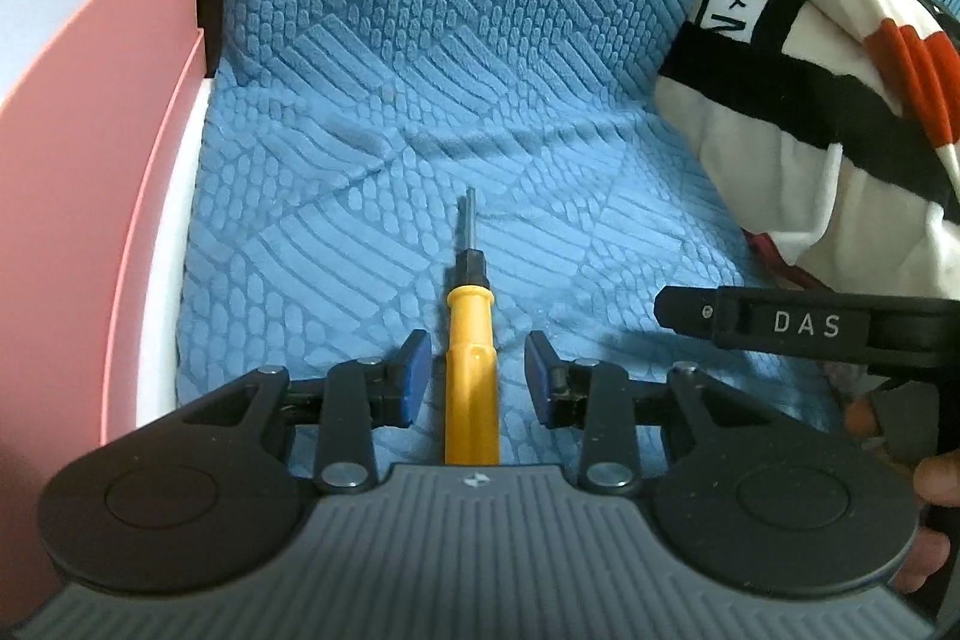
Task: Organize rigid objects
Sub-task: 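Lift the yellow screwdriver with the left gripper while the right gripper holds the USB stick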
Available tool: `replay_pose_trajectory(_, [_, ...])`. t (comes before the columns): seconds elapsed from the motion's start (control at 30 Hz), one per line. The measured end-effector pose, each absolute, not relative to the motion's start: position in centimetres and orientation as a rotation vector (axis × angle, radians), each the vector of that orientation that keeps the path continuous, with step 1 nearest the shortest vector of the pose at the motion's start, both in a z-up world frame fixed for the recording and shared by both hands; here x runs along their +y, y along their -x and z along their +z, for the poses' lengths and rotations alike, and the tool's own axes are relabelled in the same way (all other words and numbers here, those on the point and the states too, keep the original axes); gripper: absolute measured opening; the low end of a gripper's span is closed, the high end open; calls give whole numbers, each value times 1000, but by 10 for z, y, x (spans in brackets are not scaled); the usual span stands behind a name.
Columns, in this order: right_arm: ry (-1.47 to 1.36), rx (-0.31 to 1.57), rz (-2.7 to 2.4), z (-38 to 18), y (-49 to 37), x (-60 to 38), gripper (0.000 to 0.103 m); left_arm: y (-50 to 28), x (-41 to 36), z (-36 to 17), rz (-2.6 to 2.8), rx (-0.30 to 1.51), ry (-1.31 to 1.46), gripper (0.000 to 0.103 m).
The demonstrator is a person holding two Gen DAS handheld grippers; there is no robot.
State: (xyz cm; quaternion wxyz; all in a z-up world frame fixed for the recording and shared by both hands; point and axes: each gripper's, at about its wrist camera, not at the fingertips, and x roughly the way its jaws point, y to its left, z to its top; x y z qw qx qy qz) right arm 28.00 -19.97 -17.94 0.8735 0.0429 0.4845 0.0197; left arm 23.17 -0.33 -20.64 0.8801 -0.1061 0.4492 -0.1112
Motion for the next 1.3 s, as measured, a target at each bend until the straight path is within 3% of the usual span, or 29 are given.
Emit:
replay_pose_trajectory(0.47, [-31, 1010, 9, -186, -278, -190, 85, -241, -10, -214, -203, 941, 128, 38])
replay_pose_trajectory(0.53, [-25, 1005, 6, -185, -277, -188, 85, -240, -13, -214, -192, 931, 114, 36])
replay_pose_trajectory(0.6, [-18, 1001, 6, -185, -275, -187, 85, -239, -14, -215, -195, 930, 114, 21])
replay_pose_trajectory(1.3, [-47, 940, 66, -158, -240, -184, 85, -216, 1, -193, -132, 937, 266, 21])
